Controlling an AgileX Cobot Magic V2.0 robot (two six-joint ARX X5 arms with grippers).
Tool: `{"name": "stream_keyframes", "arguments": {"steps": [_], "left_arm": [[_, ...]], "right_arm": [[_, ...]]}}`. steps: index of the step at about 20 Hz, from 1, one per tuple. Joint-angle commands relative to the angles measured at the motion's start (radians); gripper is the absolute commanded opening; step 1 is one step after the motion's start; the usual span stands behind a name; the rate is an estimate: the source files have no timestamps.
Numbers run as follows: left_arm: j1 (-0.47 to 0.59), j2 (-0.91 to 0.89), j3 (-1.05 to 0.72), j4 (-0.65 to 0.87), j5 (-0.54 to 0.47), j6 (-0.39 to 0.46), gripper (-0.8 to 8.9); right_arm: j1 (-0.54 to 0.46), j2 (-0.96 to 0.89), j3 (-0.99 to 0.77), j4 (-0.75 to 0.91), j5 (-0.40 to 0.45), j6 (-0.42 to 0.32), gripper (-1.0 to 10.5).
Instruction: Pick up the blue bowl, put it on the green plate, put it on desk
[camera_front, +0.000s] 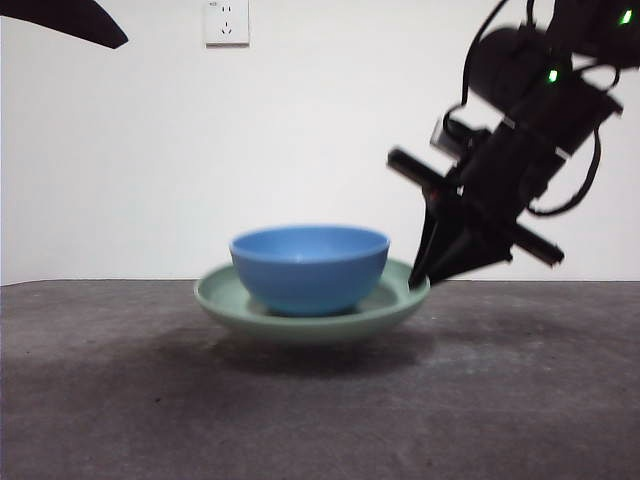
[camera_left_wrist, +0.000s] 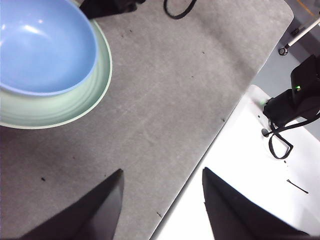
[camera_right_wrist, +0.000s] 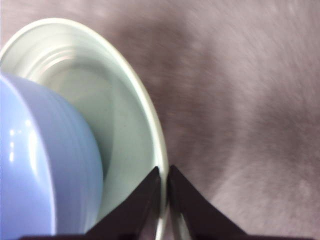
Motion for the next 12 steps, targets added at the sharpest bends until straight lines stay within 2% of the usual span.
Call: {"name": "stream_keyframes", "arguments": {"steps": [1, 10, 12], "left_arm": [[-0.006, 0.005, 0.008, 0.007, 0.005, 0.002, 2.53], [-0.006, 0.005, 0.008, 0.006, 0.005, 0.002, 2.53], [-0.006, 0.005, 0.008, 0.006, 0.005, 0.002, 2.53]], "right_arm": [[0.004, 0.057, 0.033, 0.035, 0.001, 0.028, 0.1], [0.004, 0.110, 0.039, 0.048, 0.008, 0.027, 0.2], [0.004, 0.109, 0.039, 0.048, 0.007, 0.028, 1.2]]}}
